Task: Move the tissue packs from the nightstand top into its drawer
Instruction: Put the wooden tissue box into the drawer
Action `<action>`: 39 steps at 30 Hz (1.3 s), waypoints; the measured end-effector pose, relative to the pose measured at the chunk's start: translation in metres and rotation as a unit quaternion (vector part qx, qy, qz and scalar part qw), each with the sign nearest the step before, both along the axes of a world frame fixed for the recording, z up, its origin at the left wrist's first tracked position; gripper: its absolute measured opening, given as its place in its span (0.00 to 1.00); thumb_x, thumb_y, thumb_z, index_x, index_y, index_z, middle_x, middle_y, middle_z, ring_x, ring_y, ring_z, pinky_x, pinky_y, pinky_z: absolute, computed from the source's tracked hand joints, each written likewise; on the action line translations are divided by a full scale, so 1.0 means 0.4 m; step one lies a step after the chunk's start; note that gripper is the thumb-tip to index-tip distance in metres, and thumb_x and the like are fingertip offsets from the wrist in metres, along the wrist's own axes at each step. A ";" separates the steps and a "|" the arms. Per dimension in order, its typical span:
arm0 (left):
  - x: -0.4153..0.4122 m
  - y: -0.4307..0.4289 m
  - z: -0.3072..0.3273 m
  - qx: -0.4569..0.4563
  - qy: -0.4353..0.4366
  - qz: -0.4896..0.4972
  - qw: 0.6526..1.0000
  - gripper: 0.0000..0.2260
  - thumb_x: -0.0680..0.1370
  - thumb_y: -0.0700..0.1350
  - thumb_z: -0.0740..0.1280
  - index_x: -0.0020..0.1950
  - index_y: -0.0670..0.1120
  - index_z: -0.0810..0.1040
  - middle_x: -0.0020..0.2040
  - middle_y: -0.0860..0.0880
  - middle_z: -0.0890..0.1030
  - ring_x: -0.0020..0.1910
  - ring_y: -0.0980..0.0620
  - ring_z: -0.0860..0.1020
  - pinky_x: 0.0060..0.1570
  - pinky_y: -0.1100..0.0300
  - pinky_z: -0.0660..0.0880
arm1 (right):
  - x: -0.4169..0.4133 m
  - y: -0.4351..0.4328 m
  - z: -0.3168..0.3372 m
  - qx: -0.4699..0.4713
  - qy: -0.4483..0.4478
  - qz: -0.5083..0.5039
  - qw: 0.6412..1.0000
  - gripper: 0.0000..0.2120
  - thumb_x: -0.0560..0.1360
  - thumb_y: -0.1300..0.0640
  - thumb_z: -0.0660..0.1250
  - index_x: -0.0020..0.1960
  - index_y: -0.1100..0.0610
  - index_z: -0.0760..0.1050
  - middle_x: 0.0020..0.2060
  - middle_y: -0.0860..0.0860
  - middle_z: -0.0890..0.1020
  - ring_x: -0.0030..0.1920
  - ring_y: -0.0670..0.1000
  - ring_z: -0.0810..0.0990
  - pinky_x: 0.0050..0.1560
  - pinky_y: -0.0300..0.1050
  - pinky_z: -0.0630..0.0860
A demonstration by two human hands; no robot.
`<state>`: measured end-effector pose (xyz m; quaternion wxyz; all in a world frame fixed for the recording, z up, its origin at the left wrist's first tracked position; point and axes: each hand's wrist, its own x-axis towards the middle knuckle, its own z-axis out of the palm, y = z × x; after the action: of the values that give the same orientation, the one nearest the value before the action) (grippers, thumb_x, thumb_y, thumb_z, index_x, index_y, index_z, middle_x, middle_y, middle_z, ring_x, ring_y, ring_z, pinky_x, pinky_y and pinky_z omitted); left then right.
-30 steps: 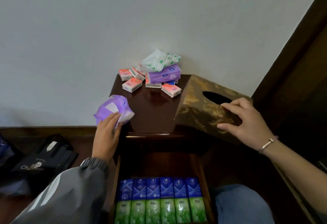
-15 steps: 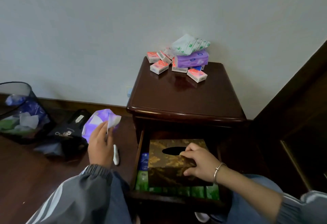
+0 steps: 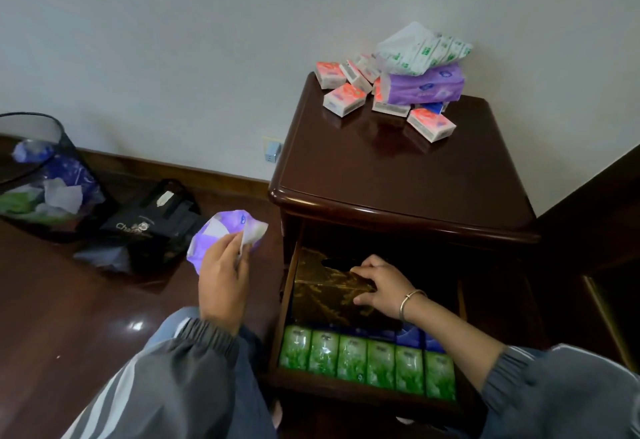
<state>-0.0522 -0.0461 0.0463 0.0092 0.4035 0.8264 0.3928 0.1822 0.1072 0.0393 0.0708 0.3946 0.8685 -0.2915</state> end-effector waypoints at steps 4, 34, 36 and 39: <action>0.004 0.008 0.006 0.003 0.006 0.002 1.000 0.09 0.78 0.37 0.65 0.56 0.39 0.81 0.53 0.41 0.81 0.52 0.42 0.78 0.51 0.59 0.69 | -0.005 0.010 -0.038 -0.013 0.002 -0.020 1.000 0.30 0.70 0.51 0.72 0.70 0.53 0.69 0.60 0.48 0.69 0.62 0.49 0.71 0.64 0.36 0.63; 0.016 0.030 0.023 -0.002 0.000 0.036 0.999 0.08 0.80 0.40 0.63 0.51 0.38 0.80 0.49 0.42 0.80 0.50 0.42 0.75 0.44 0.63 0.62 | 0.116 -0.013 -0.099 -0.525 0.217 -0.629 0.531 0.39 0.64 0.39 0.73 0.63 0.62 0.65 0.53 0.63 0.75 0.46 0.59 0.77 0.44 0.54 0.74; 0.017 0.031 0.024 0.001 0.001 0.033 0.999 0.08 0.80 0.40 0.63 0.50 0.37 0.80 0.49 0.42 0.80 0.49 0.42 0.76 0.44 0.63 0.62 | 0.108 -0.013 -0.109 -0.508 0.231 -0.631 0.539 0.39 0.65 0.39 0.73 0.65 0.62 0.66 0.58 0.62 0.74 0.48 0.59 0.77 0.42 0.51 0.75; 0.017 0.031 0.025 0.003 -0.006 0.031 0.999 0.08 0.80 0.40 0.62 0.49 0.38 0.80 0.48 0.42 0.80 0.48 0.43 0.75 0.43 0.62 0.63 | 0.091 -0.011 -0.122 -0.460 0.264 -0.639 0.557 0.36 0.65 0.40 0.73 0.64 0.63 0.69 0.59 0.59 0.75 0.49 0.58 0.79 0.38 0.47 0.77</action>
<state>-0.0453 -0.0335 0.0562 0.0004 0.3751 0.8375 0.3974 0.2186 0.1030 -0.0095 -0.1947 0.6656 0.1161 -0.7111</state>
